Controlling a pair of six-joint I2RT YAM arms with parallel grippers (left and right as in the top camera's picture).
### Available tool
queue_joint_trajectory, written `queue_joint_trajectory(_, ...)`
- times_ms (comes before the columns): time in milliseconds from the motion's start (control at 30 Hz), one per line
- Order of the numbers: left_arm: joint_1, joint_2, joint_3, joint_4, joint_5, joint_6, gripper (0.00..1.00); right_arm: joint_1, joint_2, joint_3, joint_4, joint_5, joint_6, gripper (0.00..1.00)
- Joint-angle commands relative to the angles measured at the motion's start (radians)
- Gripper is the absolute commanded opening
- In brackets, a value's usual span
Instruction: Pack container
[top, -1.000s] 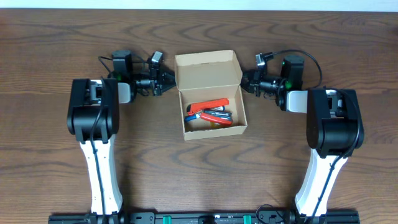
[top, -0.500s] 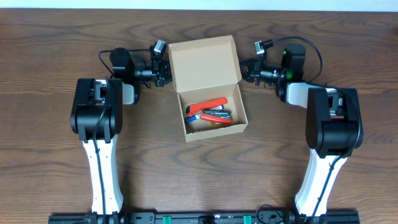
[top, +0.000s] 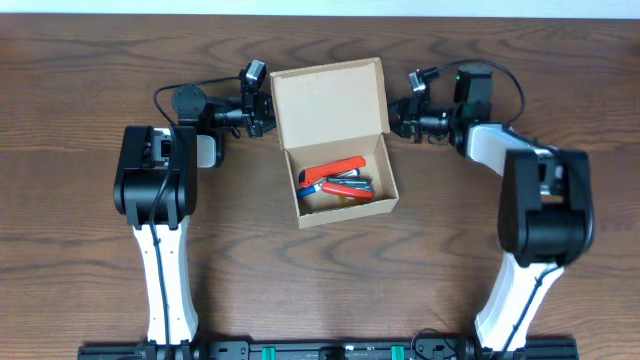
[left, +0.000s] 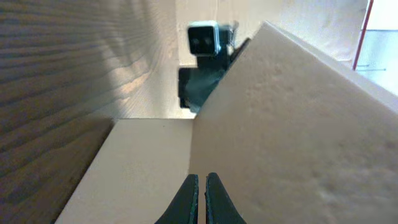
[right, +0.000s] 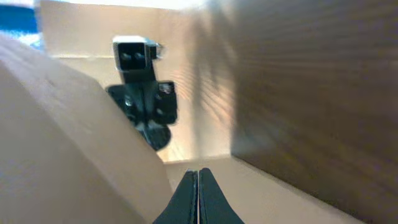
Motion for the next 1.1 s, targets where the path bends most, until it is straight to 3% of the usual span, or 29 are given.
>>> queue_joint_trajectory(0, -0.021, -0.004, -0.003, 0.016, 0.013, -0.015, 0.06, 0.007, -0.104, 0.038, -0.190, 0.151, -0.289, 0.02)
queue_joint_trajectory(100, -0.030, -0.019, -0.004, 0.017, 0.013, -0.011, 0.06, 0.007, -0.139, 0.072, -0.355, 0.190, -0.404, 0.02)
queue_joint_trajectory(233, -0.032, -0.048, -0.006, 0.017, 0.013, -0.011, 0.06, 0.008, -0.149, 0.099, -0.443, 0.208, -0.450, 0.02)
queue_joint_trajectory(633, -0.027, -0.164, -0.080, 0.017, 0.013, 0.002, 0.06, 0.003, -0.149, 0.099, -0.455, 0.296, -0.452, 0.01)
queue_joint_trajectory(1067, -0.026, -0.362, -0.312, 0.016, 0.013, 0.110, 0.06, -0.096, -0.149, 0.099, -0.483, 0.338, -0.463, 0.01)
